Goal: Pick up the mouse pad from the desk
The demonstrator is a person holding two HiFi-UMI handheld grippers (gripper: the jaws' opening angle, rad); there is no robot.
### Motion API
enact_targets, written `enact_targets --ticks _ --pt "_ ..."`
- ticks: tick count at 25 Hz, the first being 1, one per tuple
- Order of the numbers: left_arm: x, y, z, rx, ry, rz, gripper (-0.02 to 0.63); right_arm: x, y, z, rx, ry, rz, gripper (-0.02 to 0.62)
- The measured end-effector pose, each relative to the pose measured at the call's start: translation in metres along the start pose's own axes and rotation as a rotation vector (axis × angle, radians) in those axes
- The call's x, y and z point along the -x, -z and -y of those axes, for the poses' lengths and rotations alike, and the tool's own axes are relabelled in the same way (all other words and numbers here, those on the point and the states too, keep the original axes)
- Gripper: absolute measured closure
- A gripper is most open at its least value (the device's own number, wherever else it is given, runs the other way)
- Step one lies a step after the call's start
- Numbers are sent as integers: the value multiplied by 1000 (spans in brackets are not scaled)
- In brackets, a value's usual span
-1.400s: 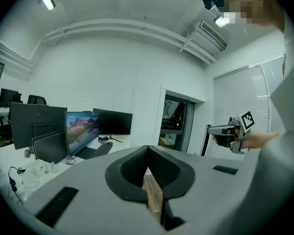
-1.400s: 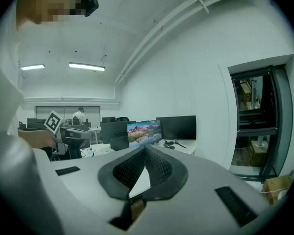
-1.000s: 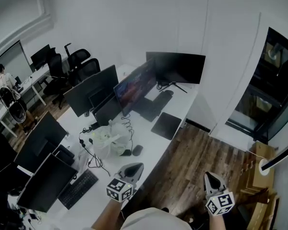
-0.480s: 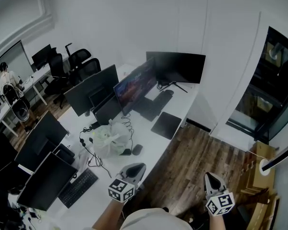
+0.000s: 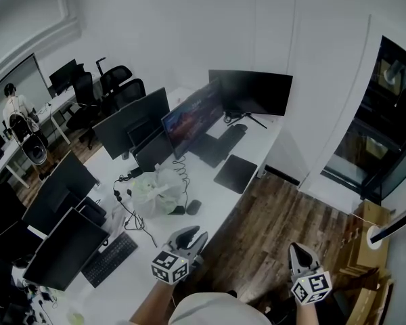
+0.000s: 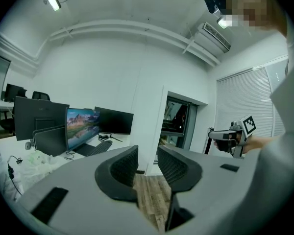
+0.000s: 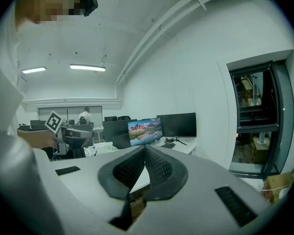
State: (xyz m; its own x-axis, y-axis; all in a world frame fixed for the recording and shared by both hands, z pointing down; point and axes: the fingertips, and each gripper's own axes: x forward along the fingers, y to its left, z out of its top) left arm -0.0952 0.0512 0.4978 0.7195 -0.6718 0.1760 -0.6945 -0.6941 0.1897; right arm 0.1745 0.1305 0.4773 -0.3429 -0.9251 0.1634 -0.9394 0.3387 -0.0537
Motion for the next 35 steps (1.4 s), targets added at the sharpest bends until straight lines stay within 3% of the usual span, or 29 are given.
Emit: enact_targets --ticks 8,26,35 --pt "1 12 22 21 -8 -10 337 18 20 13 -16 -17 -28 583" --pt "-23 30 24 47 -51 -57 330 8 37 37 -54 -40 -45 583" --pt "-75 24 -15 58 -27 -75 322 -44 35 63 -45 -18 -86 583"
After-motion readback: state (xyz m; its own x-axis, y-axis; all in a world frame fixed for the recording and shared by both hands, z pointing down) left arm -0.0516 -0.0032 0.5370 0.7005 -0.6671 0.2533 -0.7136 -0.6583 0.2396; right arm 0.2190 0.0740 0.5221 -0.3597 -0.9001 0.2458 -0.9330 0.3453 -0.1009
